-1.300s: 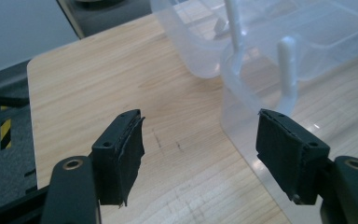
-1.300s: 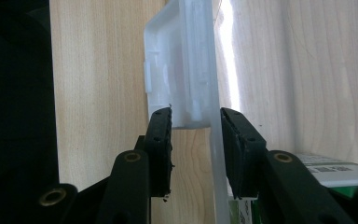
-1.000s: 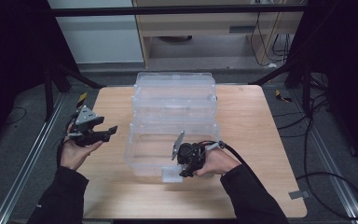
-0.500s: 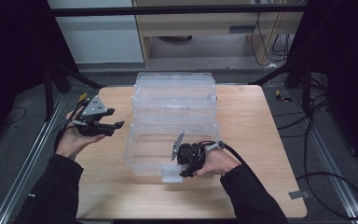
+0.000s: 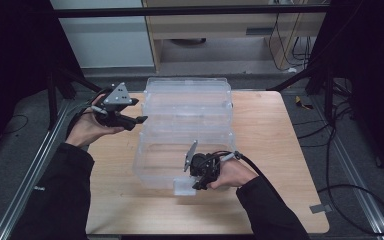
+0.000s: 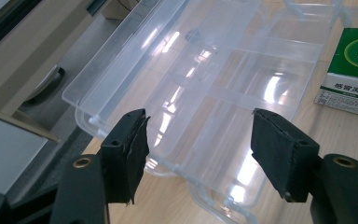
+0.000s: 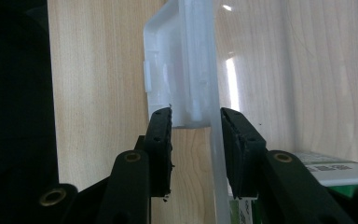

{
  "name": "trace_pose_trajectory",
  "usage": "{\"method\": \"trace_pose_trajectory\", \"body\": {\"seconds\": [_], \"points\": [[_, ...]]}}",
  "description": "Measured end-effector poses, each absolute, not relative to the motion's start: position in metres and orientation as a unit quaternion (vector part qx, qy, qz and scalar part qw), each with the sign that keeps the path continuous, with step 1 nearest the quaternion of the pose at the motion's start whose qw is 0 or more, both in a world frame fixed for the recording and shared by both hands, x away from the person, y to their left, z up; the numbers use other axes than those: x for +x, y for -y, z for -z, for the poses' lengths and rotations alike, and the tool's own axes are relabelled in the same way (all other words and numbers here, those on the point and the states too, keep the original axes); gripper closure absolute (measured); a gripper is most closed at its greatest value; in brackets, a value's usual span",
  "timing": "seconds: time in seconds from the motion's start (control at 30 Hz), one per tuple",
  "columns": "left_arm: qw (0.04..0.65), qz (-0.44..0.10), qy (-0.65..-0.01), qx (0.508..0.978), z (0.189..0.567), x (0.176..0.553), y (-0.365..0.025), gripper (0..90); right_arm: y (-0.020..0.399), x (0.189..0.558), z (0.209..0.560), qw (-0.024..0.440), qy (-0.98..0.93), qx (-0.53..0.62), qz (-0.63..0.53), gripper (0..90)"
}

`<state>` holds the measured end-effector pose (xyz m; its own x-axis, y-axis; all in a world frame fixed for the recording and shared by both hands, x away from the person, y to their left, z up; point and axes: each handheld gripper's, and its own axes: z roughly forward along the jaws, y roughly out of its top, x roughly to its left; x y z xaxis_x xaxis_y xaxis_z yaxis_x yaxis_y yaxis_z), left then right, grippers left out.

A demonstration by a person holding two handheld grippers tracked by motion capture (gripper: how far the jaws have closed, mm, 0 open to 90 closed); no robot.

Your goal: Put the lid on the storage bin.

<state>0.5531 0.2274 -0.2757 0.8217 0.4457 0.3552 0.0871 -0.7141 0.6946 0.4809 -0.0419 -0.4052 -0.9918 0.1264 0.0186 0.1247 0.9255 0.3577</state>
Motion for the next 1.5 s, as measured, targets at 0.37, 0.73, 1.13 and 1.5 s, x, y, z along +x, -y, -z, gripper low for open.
{"method": "trace_pose_trajectory", "body": {"seconds": [0.37, 0.73, 1.13, 1.5], "points": [[0.297, -0.237, -0.08, 0.922, 0.276, 0.576, -0.203, 37.0, 0.042, 0.481, 0.405, 0.003, -0.982, 0.062, -0.18, 65.6], [0.247, -0.232, -0.024, 0.941, 0.275, 0.592, -0.181, 41.5, 0.039, 0.481, 0.409, 0.002, -0.985, 0.051, -0.168, 62.4], [0.211, -0.222, 0.009, 0.952, 0.286, 0.604, -0.162, 46.9, 0.038, 0.481, 0.409, 0.0, -0.984, 0.058, -0.168, 62.3], [0.183, -0.228, 0.036, 0.956, 0.291, 0.608, -0.147, 61.8, 0.038, 0.48, 0.409, 0.002, -0.984, 0.062, -0.165, 62.3]]}}
